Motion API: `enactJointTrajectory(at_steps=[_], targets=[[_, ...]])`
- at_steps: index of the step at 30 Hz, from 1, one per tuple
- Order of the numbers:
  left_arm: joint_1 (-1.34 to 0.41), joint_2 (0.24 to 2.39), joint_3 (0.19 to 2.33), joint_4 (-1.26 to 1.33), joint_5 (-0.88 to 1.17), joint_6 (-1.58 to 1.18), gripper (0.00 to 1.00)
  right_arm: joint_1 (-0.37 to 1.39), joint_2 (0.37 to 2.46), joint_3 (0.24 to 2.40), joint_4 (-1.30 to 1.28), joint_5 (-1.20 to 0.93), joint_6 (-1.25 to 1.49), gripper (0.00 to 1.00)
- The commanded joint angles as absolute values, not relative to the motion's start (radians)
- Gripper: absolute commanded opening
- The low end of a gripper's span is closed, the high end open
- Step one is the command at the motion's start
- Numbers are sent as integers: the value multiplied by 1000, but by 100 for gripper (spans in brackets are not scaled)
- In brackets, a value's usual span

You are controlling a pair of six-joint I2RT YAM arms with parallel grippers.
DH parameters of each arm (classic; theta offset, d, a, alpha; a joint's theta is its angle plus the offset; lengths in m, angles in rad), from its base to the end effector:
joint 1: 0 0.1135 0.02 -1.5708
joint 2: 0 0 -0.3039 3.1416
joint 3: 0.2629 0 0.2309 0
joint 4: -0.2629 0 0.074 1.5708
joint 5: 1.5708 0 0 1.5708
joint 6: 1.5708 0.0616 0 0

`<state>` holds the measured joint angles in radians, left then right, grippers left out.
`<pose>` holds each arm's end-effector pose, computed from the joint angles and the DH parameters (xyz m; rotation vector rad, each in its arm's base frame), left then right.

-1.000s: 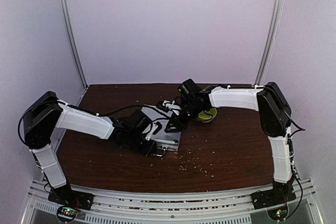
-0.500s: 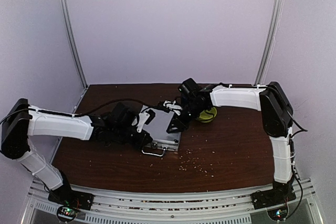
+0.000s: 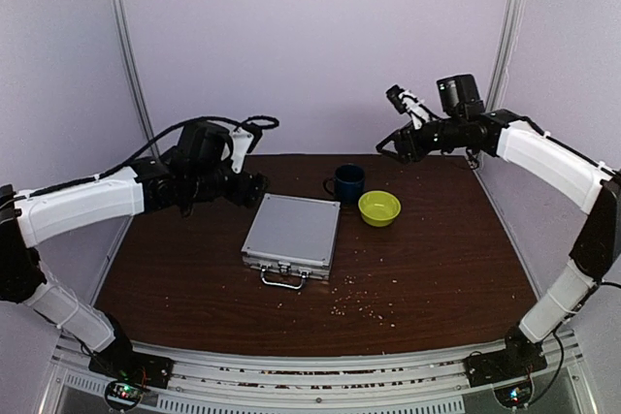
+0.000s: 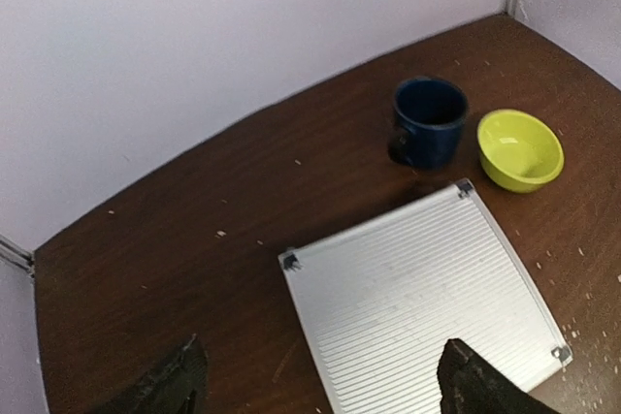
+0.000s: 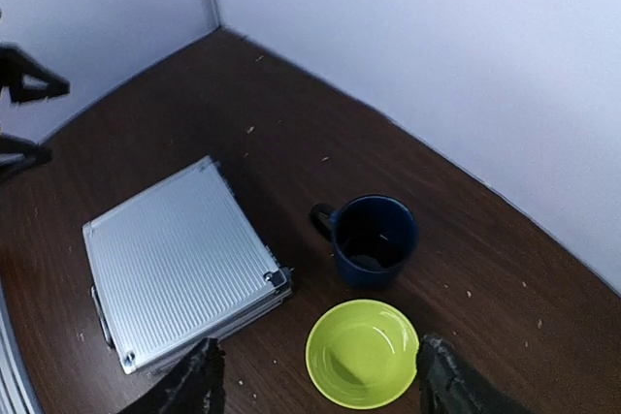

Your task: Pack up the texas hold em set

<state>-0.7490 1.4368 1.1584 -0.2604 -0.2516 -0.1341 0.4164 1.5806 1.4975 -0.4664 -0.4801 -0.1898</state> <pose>0.2485 -0.2101 0.3425 0.4912 2.0440 -0.2686 0.3176 0.1716 0.3915 -0.9003 1.9155 0.6428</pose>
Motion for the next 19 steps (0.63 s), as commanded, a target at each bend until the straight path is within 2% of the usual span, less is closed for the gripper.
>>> enactJointTrajectory(at_steps=[1,3,9,13,19], targets=[[-678,1470,1267,-247,-341,-102,92,347,1481,1401,-287,-310,-31,98],[-647,1474,1291,-250,-340,-104,98,334,1446,1379,-264,-194,3,100],[-582,1432,1266,-229,-366,-137,98,334,1347,1272,-152,113,101,100],[-527,1419,1234,-224,-362,-150,98,317,1311,1205,-127,112,96,100],[-513,1414,1185,-186,-356,-149,98,263,1291,1171,-111,-6,116,100]])
